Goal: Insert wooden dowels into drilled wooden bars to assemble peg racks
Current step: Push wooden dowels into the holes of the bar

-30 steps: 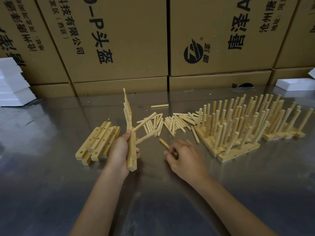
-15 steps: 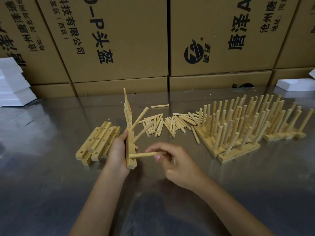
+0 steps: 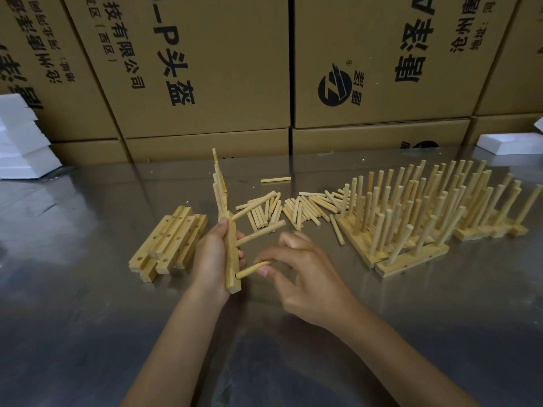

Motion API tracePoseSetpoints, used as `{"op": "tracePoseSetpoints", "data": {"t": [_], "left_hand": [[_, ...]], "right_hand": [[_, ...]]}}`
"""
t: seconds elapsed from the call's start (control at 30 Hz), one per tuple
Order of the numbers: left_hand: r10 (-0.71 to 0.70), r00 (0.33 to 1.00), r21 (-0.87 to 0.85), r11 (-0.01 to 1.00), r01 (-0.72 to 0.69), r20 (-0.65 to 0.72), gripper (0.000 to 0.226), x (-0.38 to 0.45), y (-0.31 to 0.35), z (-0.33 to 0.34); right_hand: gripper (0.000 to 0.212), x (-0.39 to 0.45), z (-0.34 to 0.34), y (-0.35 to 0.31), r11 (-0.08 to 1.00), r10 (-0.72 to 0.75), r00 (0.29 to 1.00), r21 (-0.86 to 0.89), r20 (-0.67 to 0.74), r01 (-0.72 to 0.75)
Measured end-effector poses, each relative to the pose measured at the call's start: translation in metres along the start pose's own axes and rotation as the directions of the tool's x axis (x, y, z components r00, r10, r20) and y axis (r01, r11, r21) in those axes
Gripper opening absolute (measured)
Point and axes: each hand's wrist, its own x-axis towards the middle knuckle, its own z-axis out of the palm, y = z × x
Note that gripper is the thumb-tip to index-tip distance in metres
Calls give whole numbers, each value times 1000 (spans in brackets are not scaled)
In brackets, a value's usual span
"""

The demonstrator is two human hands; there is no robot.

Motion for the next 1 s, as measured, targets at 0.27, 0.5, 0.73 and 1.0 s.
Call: {"op": "tracePoseSetpoints", "data": {"t": [0.27, 0.5, 0.73, 1.0], "left_hand": [[91, 995, 39, 995, -90, -40, 34, -3, -6, 7], [92, 996, -28, 995, -92, -17, 33, -5, -3, 6], [96, 994, -26, 995, -97, -42, 31, -2, -1, 4], [-45, 998, -223, 973, 55, 52, 26, -3, 1, 3]], "right_hand": [[12, 1, 2, -1, 998, -63, 998, 4, -17, 63], [7, -2, 4, 3, 989, 69, 998, 127, 9, -70], [4, -3, -9, 6, 962, 22, 978, -271, 209, 36], [4, 0, -1, -17, 763, 236, 966, 594, 109, -254]]}}
